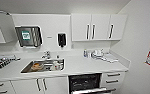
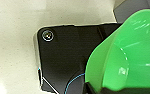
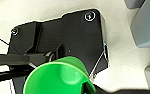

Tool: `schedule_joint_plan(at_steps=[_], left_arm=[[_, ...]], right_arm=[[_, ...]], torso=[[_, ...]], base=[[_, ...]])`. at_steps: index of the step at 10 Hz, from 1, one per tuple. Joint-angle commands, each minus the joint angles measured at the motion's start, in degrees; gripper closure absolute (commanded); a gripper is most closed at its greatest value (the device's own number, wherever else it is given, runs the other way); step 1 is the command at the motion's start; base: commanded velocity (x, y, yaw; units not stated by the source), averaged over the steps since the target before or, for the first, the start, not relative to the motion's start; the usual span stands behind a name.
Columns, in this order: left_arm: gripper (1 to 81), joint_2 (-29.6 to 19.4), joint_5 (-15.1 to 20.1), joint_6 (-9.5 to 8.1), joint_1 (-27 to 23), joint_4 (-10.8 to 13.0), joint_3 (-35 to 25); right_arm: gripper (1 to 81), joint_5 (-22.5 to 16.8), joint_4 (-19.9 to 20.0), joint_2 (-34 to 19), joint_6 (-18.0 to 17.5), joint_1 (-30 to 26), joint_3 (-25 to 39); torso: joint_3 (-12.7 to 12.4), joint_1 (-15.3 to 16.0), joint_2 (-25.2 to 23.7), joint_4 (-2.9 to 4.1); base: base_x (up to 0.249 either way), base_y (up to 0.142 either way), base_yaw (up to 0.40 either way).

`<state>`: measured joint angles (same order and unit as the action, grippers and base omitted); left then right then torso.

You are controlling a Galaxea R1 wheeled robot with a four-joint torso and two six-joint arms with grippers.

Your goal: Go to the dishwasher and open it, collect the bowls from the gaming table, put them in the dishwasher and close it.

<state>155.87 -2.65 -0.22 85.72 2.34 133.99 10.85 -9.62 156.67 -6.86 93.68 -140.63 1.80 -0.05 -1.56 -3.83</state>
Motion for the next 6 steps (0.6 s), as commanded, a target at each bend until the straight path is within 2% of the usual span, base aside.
schedule_joint_plan(at_steps=[1, 6], left_arm=[[81.1, -1.3, 2.7, -0.04, -2.9, -0.1, -0.5], [81.1, -1.2, 2.7, -0.04, -2.8, -0.1, -0.5]], right_arm=[[81.1, -2.7, -0.6, -1.3, 0.1, -2.0, -0.1], [81.1, -2.7, -0.6, -1.2, 0.1, -2.0, -0.3]], torso=[[0.0, 0.1, 0.0, 0.0], [0.0, 0.1, 0.0, 0.0]], base=[[0.133, 0.0, 0.0], [0.13, 0.0, 0.0]])
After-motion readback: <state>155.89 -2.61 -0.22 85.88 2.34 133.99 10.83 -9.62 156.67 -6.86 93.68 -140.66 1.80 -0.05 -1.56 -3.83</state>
